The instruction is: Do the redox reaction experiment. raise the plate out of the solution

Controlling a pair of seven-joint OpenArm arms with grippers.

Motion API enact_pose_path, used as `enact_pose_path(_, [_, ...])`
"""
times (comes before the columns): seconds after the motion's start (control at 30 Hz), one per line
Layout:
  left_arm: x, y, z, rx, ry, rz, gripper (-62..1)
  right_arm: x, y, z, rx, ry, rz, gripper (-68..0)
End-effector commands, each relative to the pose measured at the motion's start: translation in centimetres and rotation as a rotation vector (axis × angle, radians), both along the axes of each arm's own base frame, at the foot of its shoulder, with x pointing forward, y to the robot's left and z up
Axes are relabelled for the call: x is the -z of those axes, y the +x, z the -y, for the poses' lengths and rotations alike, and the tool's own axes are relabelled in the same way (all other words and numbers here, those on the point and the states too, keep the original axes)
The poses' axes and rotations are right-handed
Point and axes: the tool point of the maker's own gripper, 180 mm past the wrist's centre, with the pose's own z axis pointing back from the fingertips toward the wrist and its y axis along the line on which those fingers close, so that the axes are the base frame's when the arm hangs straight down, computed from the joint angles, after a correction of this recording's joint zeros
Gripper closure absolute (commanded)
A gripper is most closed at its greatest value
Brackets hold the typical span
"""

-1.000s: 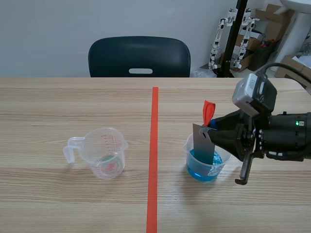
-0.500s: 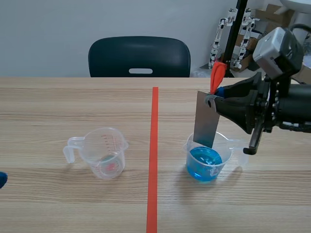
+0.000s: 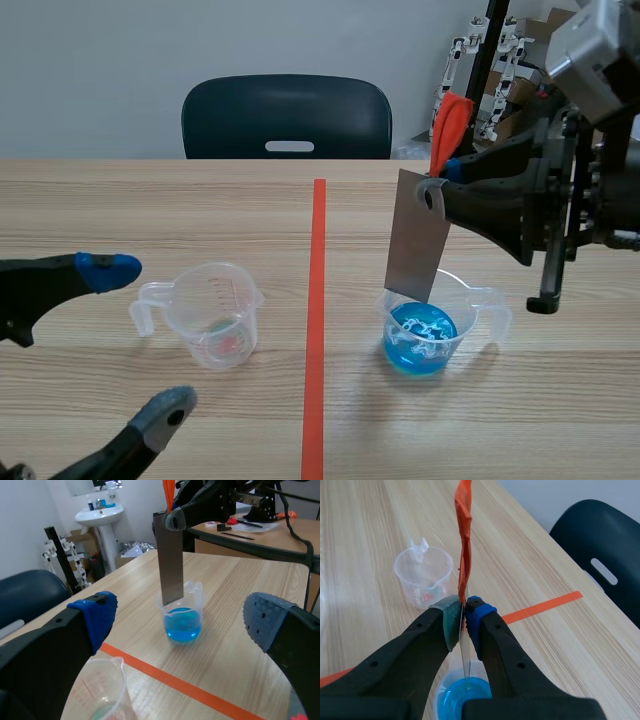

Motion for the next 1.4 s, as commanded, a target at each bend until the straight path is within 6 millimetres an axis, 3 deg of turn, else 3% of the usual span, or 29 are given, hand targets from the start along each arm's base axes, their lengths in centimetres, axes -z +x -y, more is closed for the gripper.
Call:
enact_pose_path(0.0, [-0.8,0.9,0.2,-0.013,-0.019,0.030,-47.5,-1.4,-0.4,-0.1,-0.029,0.011,0.020,-0.6])
enact_pose_path(0.23, [0.1,4.1,1.2,-0.068,0.085,0.031,-23.4,-3.0,-1.8,0.4,-0.083,-0.005,-0.009,-0.6])
enact_pose_path(0.43, [0.9,4.6,3.4,-0.025,0.122,0.008,-3.6,-4.5,-1.6,1.4,-0.080,0.008,-0.030,-0.6])
enact_pose_path(0.63, [1.7,4.8,6.2,0.038,0.158,-0.014,-3.6,-5.5,-0.6,2.4,-0.040,-0.010,-0.009,-0.6])
enact_pose_path(0.97, [2.0,6.3,9.9,0.056,0.205,-0.039,-3.6,-7.5,-1.1,2.3,-0.064,-0.012,-0.040,-0.6])
enact_pose_path(1.13, [3.1,7.0,10.3,0.062,0.181,-0.082,-3.6,-7.9,-1.0,2.6,-0.062,-0.028,-0.036,-0.6])
enact_pose_path(1.37, [4.3,8.3,9.9,0.051,0.157,-0.131,-3.6,-8.6,0.9,3.6,0.031,-0.054,0.014,-0.6])
